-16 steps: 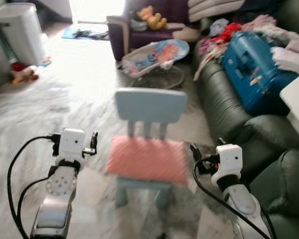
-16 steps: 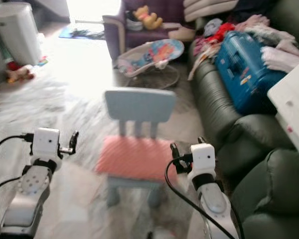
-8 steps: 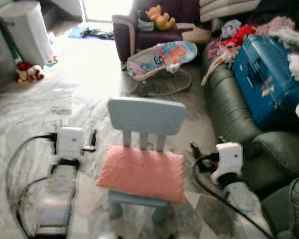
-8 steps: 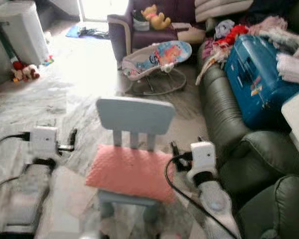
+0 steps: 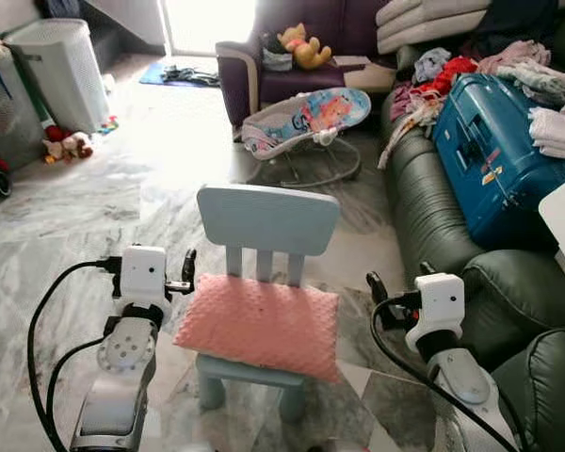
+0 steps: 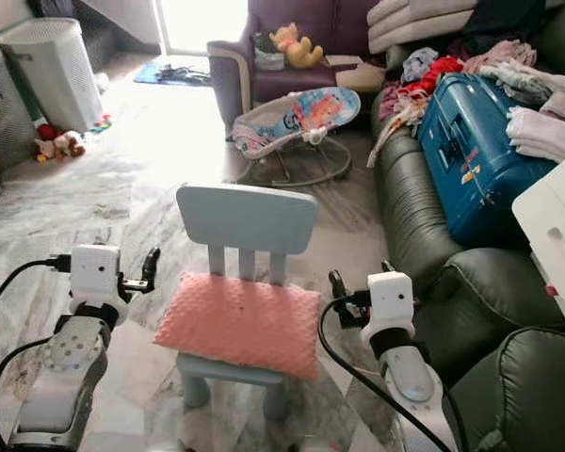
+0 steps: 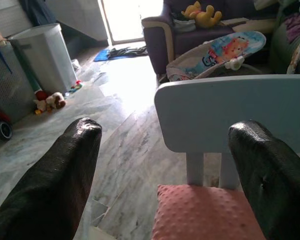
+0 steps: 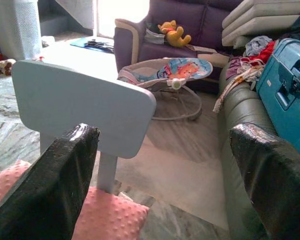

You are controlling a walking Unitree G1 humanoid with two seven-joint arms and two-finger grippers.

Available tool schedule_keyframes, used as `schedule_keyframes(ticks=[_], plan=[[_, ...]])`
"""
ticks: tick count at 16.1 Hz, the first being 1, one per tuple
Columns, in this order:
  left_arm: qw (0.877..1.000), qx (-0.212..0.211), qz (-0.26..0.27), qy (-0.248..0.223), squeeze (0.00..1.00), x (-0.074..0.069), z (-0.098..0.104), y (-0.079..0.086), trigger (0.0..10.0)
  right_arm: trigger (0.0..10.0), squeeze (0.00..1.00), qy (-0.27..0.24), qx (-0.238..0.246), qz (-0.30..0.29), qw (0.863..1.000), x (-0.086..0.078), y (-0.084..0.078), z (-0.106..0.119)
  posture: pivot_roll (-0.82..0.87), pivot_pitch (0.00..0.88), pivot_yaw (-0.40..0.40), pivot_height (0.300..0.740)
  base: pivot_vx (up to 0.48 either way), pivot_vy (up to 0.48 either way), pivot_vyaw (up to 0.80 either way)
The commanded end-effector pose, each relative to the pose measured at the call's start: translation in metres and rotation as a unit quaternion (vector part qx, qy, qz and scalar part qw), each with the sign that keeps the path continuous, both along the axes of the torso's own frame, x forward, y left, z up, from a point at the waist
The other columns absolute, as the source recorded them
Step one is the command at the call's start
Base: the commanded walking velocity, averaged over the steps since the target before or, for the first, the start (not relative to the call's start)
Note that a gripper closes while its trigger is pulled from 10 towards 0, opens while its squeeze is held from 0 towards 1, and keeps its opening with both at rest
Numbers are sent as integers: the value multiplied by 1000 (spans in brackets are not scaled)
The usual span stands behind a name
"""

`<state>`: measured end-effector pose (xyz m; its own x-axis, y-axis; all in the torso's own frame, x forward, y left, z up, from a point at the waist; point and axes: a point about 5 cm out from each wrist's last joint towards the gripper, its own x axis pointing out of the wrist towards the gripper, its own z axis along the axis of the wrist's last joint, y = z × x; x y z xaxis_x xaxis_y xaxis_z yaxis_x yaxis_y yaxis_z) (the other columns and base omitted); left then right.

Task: Move the pillow to the sofa

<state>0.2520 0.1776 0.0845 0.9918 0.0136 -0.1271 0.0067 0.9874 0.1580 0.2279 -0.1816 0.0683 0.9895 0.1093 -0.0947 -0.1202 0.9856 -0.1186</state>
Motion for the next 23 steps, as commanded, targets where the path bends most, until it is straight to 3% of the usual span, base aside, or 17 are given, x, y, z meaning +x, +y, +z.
schedule_keyframes(ticks=[1,6,16,23], plan=[[1000,6,-5,-10,0,0,4,1,10000,10000,0,1,2,-1,1000,1,0,0,23,0,-16,740,0,428,0],[1000,4,-11,-11,0,1,4,0,10000,10000,0,1,1,0,1000,2,0,0,22,1,-16,740,112,392,0],[999,-16,-24,-16,0,0,7,-7,10000,10000,0,7,4,-2,1000,1,1,-1,23,10,-16,740,0,0,-166],[999,-27,-24,-8,0,-1,5,-8,10000,10000,0,9,4,-2,1000,1,0,-2,21,12,-16,740,335,216,0]])
